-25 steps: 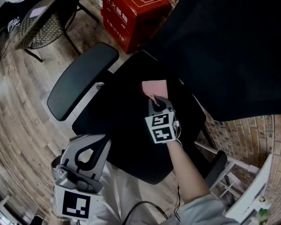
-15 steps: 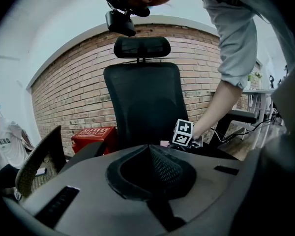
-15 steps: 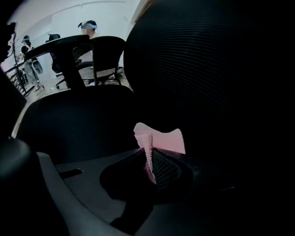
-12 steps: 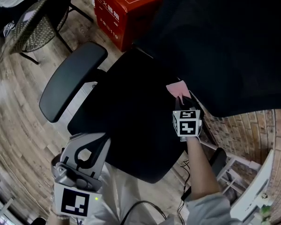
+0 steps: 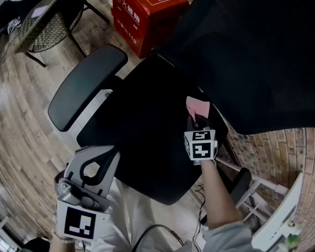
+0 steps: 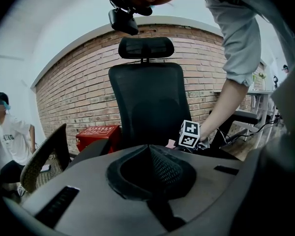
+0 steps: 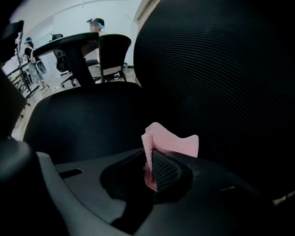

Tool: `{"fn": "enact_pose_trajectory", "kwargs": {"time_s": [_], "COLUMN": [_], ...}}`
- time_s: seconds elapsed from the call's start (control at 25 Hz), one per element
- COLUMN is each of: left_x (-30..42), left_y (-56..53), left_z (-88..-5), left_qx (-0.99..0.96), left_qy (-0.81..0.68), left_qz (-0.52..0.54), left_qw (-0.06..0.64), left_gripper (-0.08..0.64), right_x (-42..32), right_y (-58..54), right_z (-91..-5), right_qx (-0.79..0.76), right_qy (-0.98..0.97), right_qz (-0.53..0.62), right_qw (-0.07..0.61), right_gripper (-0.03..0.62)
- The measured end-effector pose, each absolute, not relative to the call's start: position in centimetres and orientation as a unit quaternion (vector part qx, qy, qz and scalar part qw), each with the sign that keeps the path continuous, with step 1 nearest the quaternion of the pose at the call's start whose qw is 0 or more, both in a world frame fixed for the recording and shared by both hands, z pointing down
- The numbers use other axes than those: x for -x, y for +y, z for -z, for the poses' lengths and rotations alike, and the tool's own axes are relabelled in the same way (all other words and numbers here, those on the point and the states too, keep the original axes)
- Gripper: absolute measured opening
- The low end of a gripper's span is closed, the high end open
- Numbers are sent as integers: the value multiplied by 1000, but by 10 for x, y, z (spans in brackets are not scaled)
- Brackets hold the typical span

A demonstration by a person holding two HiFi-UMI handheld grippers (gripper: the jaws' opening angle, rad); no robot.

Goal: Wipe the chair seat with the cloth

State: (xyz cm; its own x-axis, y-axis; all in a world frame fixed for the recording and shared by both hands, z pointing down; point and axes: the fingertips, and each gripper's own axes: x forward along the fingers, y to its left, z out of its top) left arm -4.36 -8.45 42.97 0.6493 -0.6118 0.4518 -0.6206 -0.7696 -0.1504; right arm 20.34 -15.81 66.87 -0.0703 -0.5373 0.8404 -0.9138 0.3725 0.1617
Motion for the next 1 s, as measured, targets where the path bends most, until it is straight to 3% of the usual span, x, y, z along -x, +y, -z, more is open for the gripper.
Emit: {"fn": "enact_pose_trajectory", "kwargs": {"time_s": [0.56,1.0], "left_x": [91,122], "left_y": [-73,-71], "left_z": [-429,-427], "left_qx": [-892,-877], "left_qy": [-374,-412], "left_qz": [-255,-243], "left_qw": [13,38], "left_gripper": [18,18], "right_x": [-72,63], "right_y": [-121,-89], "right_z": [-654,-636], "right_qx": [-476,-366], "right_qy": [-766,-837], "right_qz": [-233,-219], "right_qw": [364,344], "right_gripper": [55,55]}}
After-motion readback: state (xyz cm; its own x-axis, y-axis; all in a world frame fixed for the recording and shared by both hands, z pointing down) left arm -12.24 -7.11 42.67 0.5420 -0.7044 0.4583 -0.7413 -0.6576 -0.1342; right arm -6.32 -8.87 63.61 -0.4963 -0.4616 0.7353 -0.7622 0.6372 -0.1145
